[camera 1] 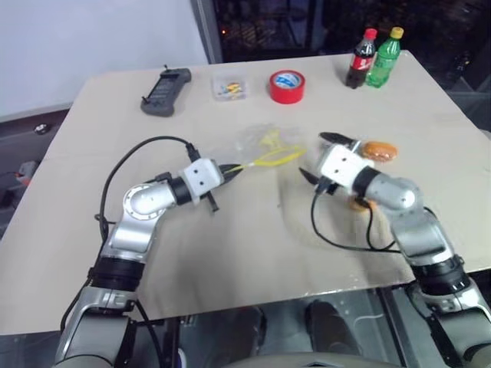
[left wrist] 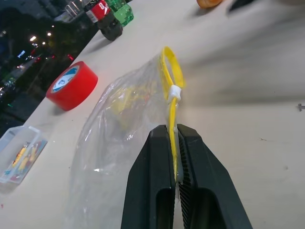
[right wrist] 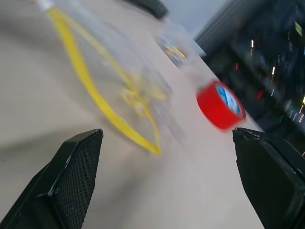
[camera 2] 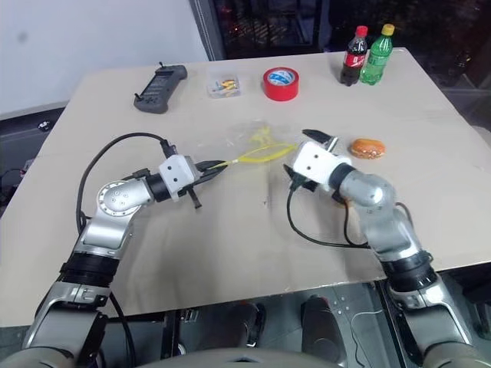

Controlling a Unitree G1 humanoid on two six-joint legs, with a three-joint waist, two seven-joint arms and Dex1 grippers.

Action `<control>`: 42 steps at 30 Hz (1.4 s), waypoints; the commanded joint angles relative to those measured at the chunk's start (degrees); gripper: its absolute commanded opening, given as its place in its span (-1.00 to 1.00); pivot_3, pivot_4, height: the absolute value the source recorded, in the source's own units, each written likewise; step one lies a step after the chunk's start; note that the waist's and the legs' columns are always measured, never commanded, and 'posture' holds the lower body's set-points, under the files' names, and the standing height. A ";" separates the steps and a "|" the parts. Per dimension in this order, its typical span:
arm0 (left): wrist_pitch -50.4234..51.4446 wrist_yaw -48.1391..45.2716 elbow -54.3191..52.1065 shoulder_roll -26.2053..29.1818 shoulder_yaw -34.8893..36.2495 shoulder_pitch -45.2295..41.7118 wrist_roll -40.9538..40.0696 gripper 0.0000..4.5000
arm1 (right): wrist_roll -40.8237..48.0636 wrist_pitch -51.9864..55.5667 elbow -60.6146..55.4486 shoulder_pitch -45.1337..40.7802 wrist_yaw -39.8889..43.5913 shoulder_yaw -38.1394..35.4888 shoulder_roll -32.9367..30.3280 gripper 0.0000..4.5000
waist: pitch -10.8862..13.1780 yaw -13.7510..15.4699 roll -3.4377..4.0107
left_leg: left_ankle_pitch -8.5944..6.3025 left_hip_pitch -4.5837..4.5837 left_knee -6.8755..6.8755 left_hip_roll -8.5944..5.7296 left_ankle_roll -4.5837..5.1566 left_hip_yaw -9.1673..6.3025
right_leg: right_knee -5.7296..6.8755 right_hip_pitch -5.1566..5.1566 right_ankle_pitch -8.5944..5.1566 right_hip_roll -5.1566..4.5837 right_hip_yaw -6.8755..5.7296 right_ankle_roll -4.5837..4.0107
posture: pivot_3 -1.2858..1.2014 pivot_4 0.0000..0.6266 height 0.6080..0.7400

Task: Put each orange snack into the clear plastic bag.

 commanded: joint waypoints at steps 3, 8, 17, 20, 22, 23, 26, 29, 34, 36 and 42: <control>0.98 0.92 -1.20 -1.13 1.30 -1.31 -1.81 -1.00 | -3.32 0.63 5.86 0.22 -1.66 -3.64 -7.13 0.99 | -0.01 0.28 -0.02 | 0.00 0.00 0.04 -0.05 0.01 0.12 | -0.01 0.02 0.02 -0.06 0.04 0.04 | 0.03 -0.52 1.00; 2.37 0.84 -2.78 -1.89 1.00 -1.44 -2.03 -1.00 | -3.70 -5.01 25.09 -8.39 -1.12 -3.53 -12.00 0.99 | 0.01 -0.11 -0.02 | 0.00 0.02 0.04 -0.02 0.01 0.17 | 0.00 0.01 0.04 -0.05 0.07 0.06 | 0.03 -0.52 1.00; 4.56 2.52 -6.63 -1.77 2.37 0.89 -1.98 -1.00 | -1.11 -11.74 45.40 -16.54 2.35 -3.45 -14.09 0.99 | 0.00 -0.03 -0.03 | -0.03 -0.06 -0.02 -0.03 0.05 0.17 | -0.21 0.01 0.05 -0.10 0.07 0.07 | 0.03 -0.52 1.00; 5.24 3.08 -7.75 -1.85 2.68 1.49 -2.12 -1.00 | -2.20 -16.30 53.56 -19.22 3.42 -1.22 -13.24 0.99 | 0.00 -0.09 -0.03 | -0.03 -0.07 -0.02 -0.02 0.05 0.16 | -0.21 0.01 0.05 -0.10 0.06 0.08 | 0.03 -0.52 1.00; 5.64 3.21 -8.21 -1.95 2.87 1.57 -2.44 -1.00 | -3.07 -19.16 58.03 -20.75 3.48 -0.12 -12.80 0.99 | 0.01 -0.22 -0.03 | -0.03 -0.06 -0.02 -0.01 0.05 0.17 | -0.20 0.00 0.05 -0.10 0.07 0.08 | 0.03 -0.52 1.00; 5.81 3.22 -8.36 -1.96 2.91 1.60 -2.59 -1.00 | -3.23 -20.33 59.84 -21.46 3.48 0.09 -12.54 0.99 | 0.00 -0.32 -0.03 | -0.02 -0.06 -0.02 -0.01 0.05 0.18 | -0.19 0.00 0.05 -0.10 0.08 0.08 | 0.03 -0.52 1.00; 6.44 2.92 -9.34 -1.79 2.98 2.01 -3.46 -1.00 | -3.91 -23.83 64.92 -23.88 3.02 0.67 -11.80 0.60 | 0.00 -0.27 -0.03 | -0.02 -0.04 0.00 0.00 0.05 0.20 | -0.19 0.01 0.06 -0.08 0.10 0.10 | 0.03 -0.52 1.00; 7.50 1.99 -10.57 -1.46 3.34 2.71 -5.21 -1.00 | -4.47 -26.47 68.35 -25.54 2.89 1.05 -11.80 -0.02 | 0.00 -0.27 -0.03 | -0.02 -0.05 0.00 0.00 0.05 0.20 | -0.19 0.01 0.06 -0.06 0.10 0.10 | 0.03 -0.52 1.00; 8.04 1.21 -10.80 -0.72 3.60 2.92 -6.32 -1.00 | -3.84 -28.83 66.92 -25.65 4.91 0.21 -12.96 -0.91 | 0.00 -0.25 -0.03 | -0.02 -0.05 0.01 -0.01 0.05 0.19 | -0.19 0.01 0.06 -0.04 0.10 0.10 | 0.03 -0.52 1.00; 8.39 0.96 -10.66 -0.42 3.75 2.68 -6.70 -1.00 | -0.85 -27.00 61.45 -24.77 8.52 -1.42 -13.46 -0.91 | 0.01 -0.26 -0.01 | -0.02 -0.05 0.01 -0.01 0.05 0.19 | -0.18 0.00 0.06 -0.04 0.10 0.10 | 0.03 -0.52 1.00; 9.26 0.98 -10.68 -0.37 3.40 1.99 -6.52 -1.00 | 9.54 -8.99 28.80 -16.03 18.35 -2.54 -12.37 -0.91 | 0.00 -0.21 -0.01 | -0.03 -0.12 -0.01 0.03 0.05 0.10 | -0.22 -0.02 0.06 -0.05 0.06 0.10 | 0.03 -0.52 1.00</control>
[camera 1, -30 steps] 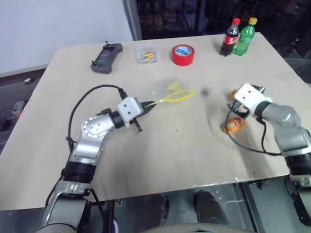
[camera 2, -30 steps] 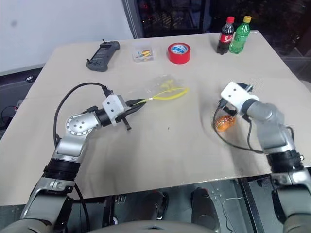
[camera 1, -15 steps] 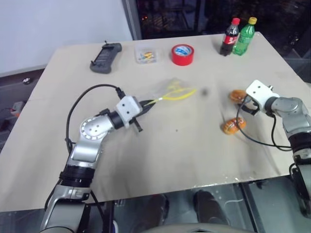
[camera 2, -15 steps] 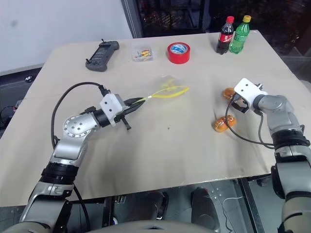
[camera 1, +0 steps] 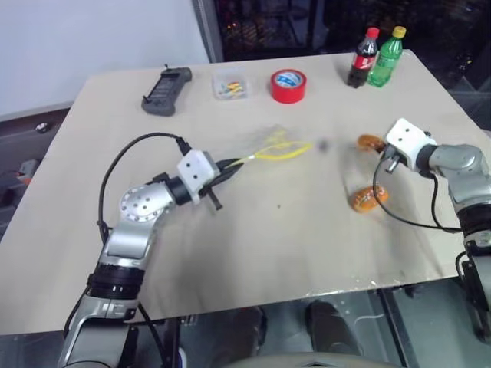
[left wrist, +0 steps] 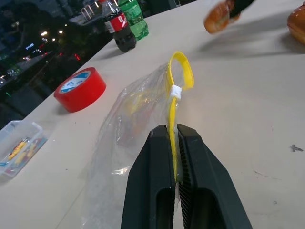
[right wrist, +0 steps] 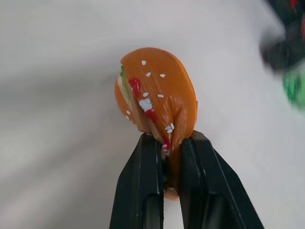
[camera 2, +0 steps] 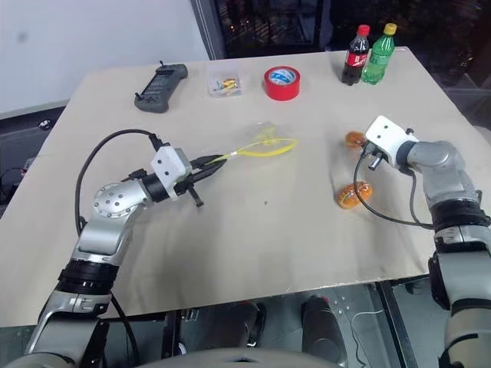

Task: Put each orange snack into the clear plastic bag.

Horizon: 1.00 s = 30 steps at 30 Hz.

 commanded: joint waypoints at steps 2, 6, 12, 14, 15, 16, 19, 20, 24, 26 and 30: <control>0.61 0.03 -2.65 0.09 0.79 -0.84 -0.93 -1.00 | 6.34 13.55 -22.48 4.35 2.35 0.23 2.79 -0.91 | 0.00 0.10 0.00 | 0.00 -0.01 0.02 -0.01 0.00 -0.02 | -0.01 0.01 0.00 0.00 -0.03 0.00 | 0.03 -0.52 1.00; 1.56 -0.11 -3.81 -0.17 0.62 -1.02 -1.06 -1.00 | 7.10 22.28 -32.37 5.50 -0.11 3.48 7.93 -0.91 | 0.00 0.17 0.00 | 0.00 -0.01 0.07 -0.02 0.00 -0.02 | 0.03 0.02 0.01 -0.04 -0.02 0.01 | 0.03 -0.52 1.00; 2.10 -0.84 -5.81 -0.37 0.20 -0.75 -1.24 -1.00 | 4.89 25.47 -30.40 3.33 -3.96 7.23 13.12 -0.91 | 0.00 0.44 -0.01 | 0.00 -0.03 0.09 -0.06 0.00 -0.03 | 0.01 0.02 0.02 -0.04 -0.06 0.02 | 0.03 -0.52 1.00; 2.23 -1.62 -7.46 0.00 -0.25 0.40 -1.28 -1.00 | 4.55 25.44 -28.34 2.22 -5.20 7.65 14.61 -0.91 | 0.00 0.40 -0.01 | 0.00 -0.03 0.08 -0.06 0.00 -0.04 | 0.01 0.02 0.02 -0.04 -0.07 0.01 | 0.03 -0.52 1.00; 2.24 -2.10 -8.22 0.28 -0.59 1.17 -1.16 -1.00 | 4.61 25.43 -27.32 1.66 -5.74 7.54 15.44 -0.91 | 0.00 0.19 -0.01 | 0.00 -0.03 0.08 -0.06 0.00 -0.05 | 0.01 0.01 0.02 -0.04 -0.07 0.01 | 0.03 -0.52 1.00; 2.23 -2.45 -8.73 0.45 -0.85 1.97 -1.06 -1.00 | 4.75 25.66 -26.35 1.08 -6.25 7.36 16.30 -0.91 | 0.00 0.01 0.00 | 0.00 -0.03 0.08 -0.05 0.00 -0.02 | 0.01 0.02 0.02 -0.04 -0.06 0.01 | 0.03 -0.52 1.00; 1.37 -3.07 -9.07 0.84 -1.66 3.62 -0.01 -1.00 | 5.03 25.59 -24.02 0.08 -7.13 7.15 18.34 -0.91 | 0.00 -0.04 0.00 | 0.00 -0.01 0.06 -0.03 0.00 -0.02 | 0.01 0.01 0.02 -0.03 -0.04 0.01 | 0.03 -0.52 1.00; 1.29 -3.08 -9.21 0.80 -1.83 3.99 0.16 -1.00 | 5.49 26.01 -23.22 -0.14 -7.72 6.68 19.34 -0.91 | 0.00 0.01 0.00 | 0.00 0.00 0.06 -0.01 0.00 -0.02 | 0.02 0.01 0.02 -0.02 -0.04 0.01 | 0.03 -0.52 1.00; 0.89 -3.47 -9.69 1.24 -2.44 5.29 1.14 -1.00 | 7.77 27.63 -21.14 -0.72 -8.53 4.84 22.26 -0.91 | 0.00 0.06 0.00 | 0.00 0.00 0.06 -0.02 0.00 -0.04 | 0.03 0.02 0.02 0.01 -0.06 0.00 | 0.03 -0.52 1.00; 0.97 -3.55 -9.70 1.53 -2.20 5.53 1.12 -1.00 | 8.98 28.55 -21.08 -0.94 -8.56 3.93 22.76 -0.91 | 0.00 0.08 0.00 | 0.00 0.00 0.06 -0.04 0.00 -0.03 | 0.01 0.02 0.03 0.00 -0.06 0.00 | 0.03 -0.52 1.00; 0.37 -4.40 -9.65 2.55 -2.17 5.85 0.98 -1.00 | 12.10 31.26 -21.94 -0.99 -8.11 2.08 23.12 -0.91 | -0.01 0.11 0.00 | 0.00 -0.02 0.06 -0.04 0.00 -0.07 | 0.00 0.02 0.03 0.00 -0.08 -0.01 | 0.03 -0.52 1.00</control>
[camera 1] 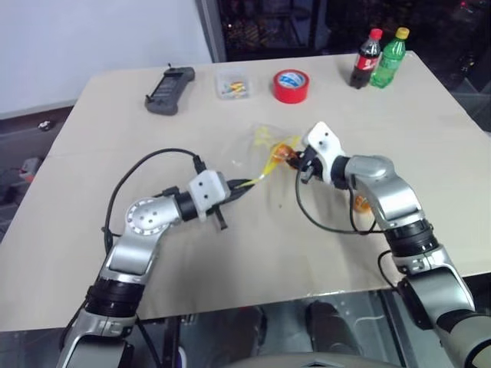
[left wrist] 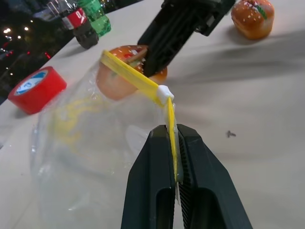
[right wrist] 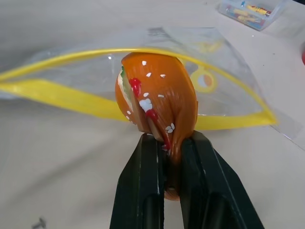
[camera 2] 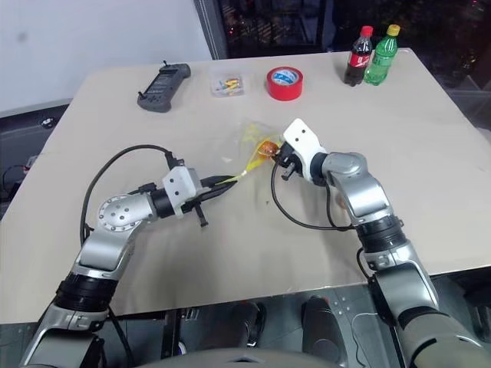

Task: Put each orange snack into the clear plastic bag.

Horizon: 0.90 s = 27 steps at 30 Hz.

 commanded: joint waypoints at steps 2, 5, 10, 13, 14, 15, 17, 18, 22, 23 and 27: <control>-2.18 -1.70 -2.36 1.36 0.18 0.40 -0.44 -1.00 | 6.15 4.90 -2.28 -1.32 -0.38 -4.75 2.04 -0.91 | 0.00 -0.09 0.00 | 0.00 0.00 0.00 0.00 0.00 0.00 | 0.00 0.00 0.00 0.00 0.00 0.00 | 0.03 -0.52 1.00; -3.40 -3.18 -2.54 1.76 -0.66 0.27 -0.43 -1.00 | 11.37 10.59 -1.15 -0.93 -2.88 -8.76 6.67 -0.91 | 0.00 -0.30 0.01 | 0.00 0.02 -0.03 0.04 0.00 0.01 | 0.01 -0.01 0.00 0.01 0.02 -0.01 | 0.03 -0.52 1.00; -5.89 -5.39 -1.76 2.28 -1.97 -0.16 0.25 -1.00 | 16.36 15.11 2.08 0.02 -5.78 -12.07 12.90 -0.91 | -0.01 -0.17 0.02 | 0.00 0.04 -0.06 0.03 0.00 0.02 | 0.02 0.00 0.01 0.02 0.03 -0.02 | 0.03 -0.52 1.00; -7.34 -6.44 -1.34 2.85 -2.80 0.54 0.76 -1.00 | 17.23 14.65 4.07 -0.10 -6.48 -12.40 14.27 -0.91 | -0.01 -0.08 0.02 | 0.00 0.03 -0.05 0.00 0.00 0.02 | 0.00 0.00 0.01 0.00 0.03 -0.02 | 0.03 -0.52 1.00; -7.51 -6.58 -1.26 2.92 -2.90 0.66 0.72 -1.00 | 17.15 14.20 4.43 -0.12 -6.47 -12.19 14.30 -0.91 | -0.01 -0.10 0.03 | 0.00 0.03 -0.05 0.00 0.00 0.01 | 0.00 0.00 0.01 0.00 0.02 -0.02 | 0.03 -0.52 1.00; -7.74 -6.61 -1.16 2.98 -2.92 0.64 0.75 -1.00 | 14.83 10.63 4.80 -0.06 -6.75 -10.65 13.54 -0.91 | -0.01 -0.14 0.03 | 0.00 0.03 -0.05 0.00 0.00 0.02 | 0.00 0.00 0.01 0.00 0.02 -0.02 | 0.03 -0.52 1.00; -8.21 -6.76 -0.82 3.21 -2.76 0.46 0.82 -1.00 | 8.83 1.37 5.13 0.41 -6.13 -5.94 10.95 -0.91 | -0.01 -0.17 0.04 | 0.00 0.04 -0.05 0.00 0.00 0.01 | 0.02 -0.01 0.01 0.02 0.02 -0.02 | 0.03 -0.52 1.00; -8.59 -6.94 -0.52 3.40 -2.65 0.32 0.94 -1.00 | 5.94 -3.99 5.18 0.74 -5.52 -3.70 9.60 -0.91 | -0.01 -0.17 0.04 | 0.00 0.04 -0.05 0.00 0.00 0.02 | 0.02 -0.01 0.01 0.02 0.02 -0.02 | 0.03 -0.52 1.00; -8.10 -6.90 1.76 3.05 -1.85 -1.72 -0.01 -1.00 | -7.22 -28.47 4.73 1.96 -5.57 5.60 3.27 -0.91 | -0.01 -0.25 0.03 | 0.00 0.04 -0.05 -0.01 0.00 0.06 | 0.01 -0.02 0.01 0.02 0.02 -0.01 | 0.03 -0.52 1.00; -7.89 -6.95 2.21 2.82 -1.83 -2.37 -0.34 -1.00 | -9.40 -32.02 5.35 1.88 -6.53 6.86 2.69 -0.91 | -0.01 -0.35 0.03 | 0.00 0.04 -0.05 0.00 0.00 0.05 | 0.01 -0.02 0.01 0.02 0.02 -0.01 | 0.03 -0.52 1.00; -6.58 -7.05 3.22 1.60 -2.06 -4.79 -1.56 -1.00 | -19.40 -43.26 8.81 1.30 -12.03 11.54 1.10 -0.91 | -0.02 -0.67 0.01 | 0.00 0.08 -0.04 0.02 -0.01 0.04 | 0.04 -0.01 0.01 0.05 0.02 -0.01 | 0.03 -0.52 1.00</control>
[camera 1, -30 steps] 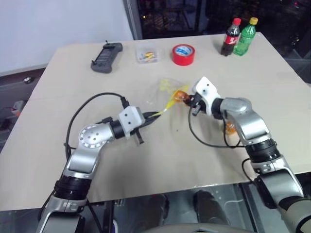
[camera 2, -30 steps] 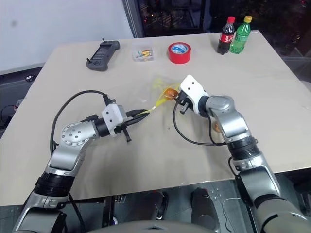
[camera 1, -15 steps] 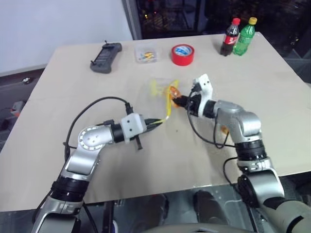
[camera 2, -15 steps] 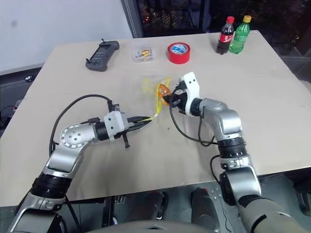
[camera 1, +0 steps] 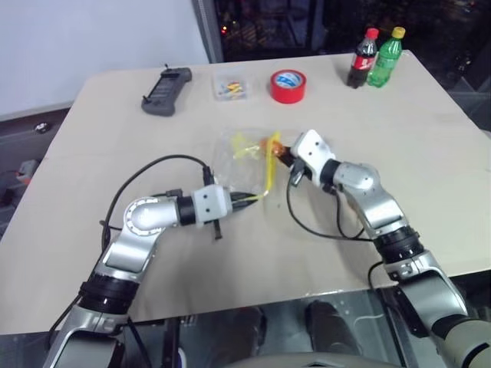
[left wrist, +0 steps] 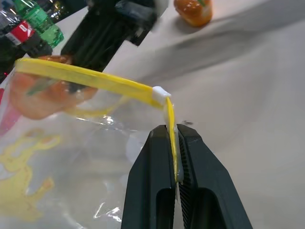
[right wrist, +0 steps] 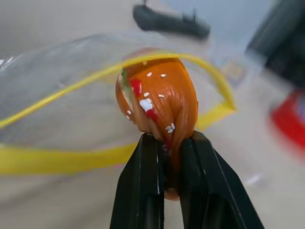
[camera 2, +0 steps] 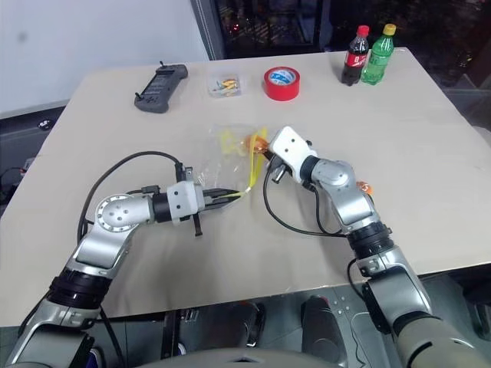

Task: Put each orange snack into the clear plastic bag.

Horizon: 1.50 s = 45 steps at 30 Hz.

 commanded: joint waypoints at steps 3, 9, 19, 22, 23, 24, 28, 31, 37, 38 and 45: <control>-0.34 -0.83 0.67 -0.66 0.56 -2.51 -1.76 -1.00 | -11.40 -9.71 4.25 -2.02 -8.34 3.67 -0.39 -0.91 | 0.00 -0.24 -0.01 | 0.00 0.00 0.00 -0.01 0.00 0.00 | 0.00 0.00 0.00 0.01 0.01 0.00 | 0.03 -0.52 1.00; -1.44 -3.83 1.00 -1.47 -1.05 -4.30 -2.28 -1.00 | -19.28 -13.66 7.77 -3.05 -15.26 5.25 -0.33 -0.91 | 0.00 -0.52 -0.01 | 0.00 0.00 0.01 -0.01 0.00 -0.02 | -0.01 0.00 0.00 0.03 0.01 -0.01 | 0.03 -0.52 1.00; -3.01 -8.31 -0.33 -1.38 -2.71 -4.01 -3.39 -1.00 | -16.80 -14.74 12.42 -1.99 -17.50 2.15 2.50 -0.91 | 0.00 -1.01 -0.01 | 0.01 0.02 0.00 0.00 -0.01 0.00 | 0.00 0.01 0.00 0.05 0.04 -0.01 | 0.03 -0.52 1.00; -3.16 -8.82 -0.57 -1.43 -2.57 -3.81 -3.65 -1.00 | -12.33 -9.19 14.00 -1.34 -17.52 -1.60 5.04 -0.91 | 0.00 -1.01 -0.01 | 0.01 0.03 0.00 0.02 -0.01 0.00 | 0.00 0.02 0.00 0.07 0.05 -0.01 | 0.03 -0.52 1.00; -3.33 -8.61 -0.54 -1.62 -2.33 -3.89 -3.81 -1.00 | -10.73 -7.69 13.41 -0.93 -17.32 -2.93 5.68 -0.91 | 0.00 -0.96 -0.01 | 0.01 0.03 0.00 0.02 -0.01 0.00 | 0.00 0.02 0.00 0.07 0.05 -0.01 | 0.03 -0.52 1.00; -3.35 -8.27 -0.47 -1.92 -2.02 -4.10 -4.10 -1.00 | -9.81 -6.77 12.57 -0.55 -17.00 -3.67 5.95 -0.91 | 0.00 -0.96 -0.01 | 0.01 0.03 0.00 0.02 -0.01 -0.01 | -0.01 0.02 0.00 0.07 0.05 -0.01 | 0.03 -0.52 1.00; -5.69 -7.21 1.97 -3.23 -0.98 -6.19 -4.00 -1.00 | -10.89 -8.22 7.87 1.40 -15.28 -2.76 3.73 -0.91 | 0.00 -0.85 0.00 | 0.01 0.02 0.00 0.00 -0.01 -0.02 | -0.02 0.02 0.00 0.06 0.05 -0.01 | 0.03 -0.52 1.00; -7.60 -7.16 4.38 -3.87 -0.64 -7.62 -4.07 -1.00 | -11.13 -8.40 4.95 2.50 -12.87 -1.51 2.39 -0.91 | -0.01 -0.84 -0.01 | 0.01 0.03 0.01 0.00 -0.01 -0.02 | 0.00 0.02 0.00 0.06 0.04 0.00 | 0.03 -0.52 1.00; -7.43 -5.15 6.49 -4.42 -0.14 -8.13 -3.56 -1.00 | -11.87 -7.81 4.33 2.43 -12.52 -0.87 2.59 -0.02 | 0.00 -1.12 -0.01 | 0.01 0.06 0.00 0.03 -0.01 0.04 | 0.03 0.01 0.00 0.08 0.10 -0.01 | 0.03 -0.52 1.00; -7.42 -4.27 6.44 -4.53 0.37 -7.89 -3.51 -1.00 | -11.71 -7.02 3.93 2.49 -12.87 -1.40 2.73 0.19 | 0.00 -1.06 -0.01 | 0.01 0.05 0.00 0.03 -0.01 0.04 | 0.03 0.01 0.00 0.08 0.10 0.00 | 0.03 -0.52 1.00; -8.18 1.48 6.90 -4.25 3.53 -5.81 -2.14 -1.00 | -5.12 0.54 -6.10 5.75 -5.11 -4.83 -0.33 0.44 | 0.00 -0.77 -0.01 | 0.01 0.04 0.02 0.01 -0.01 0.01 | 0.02 0.02 0.00 0.06 0.08 0.00 | 0.03 -0.52 1.00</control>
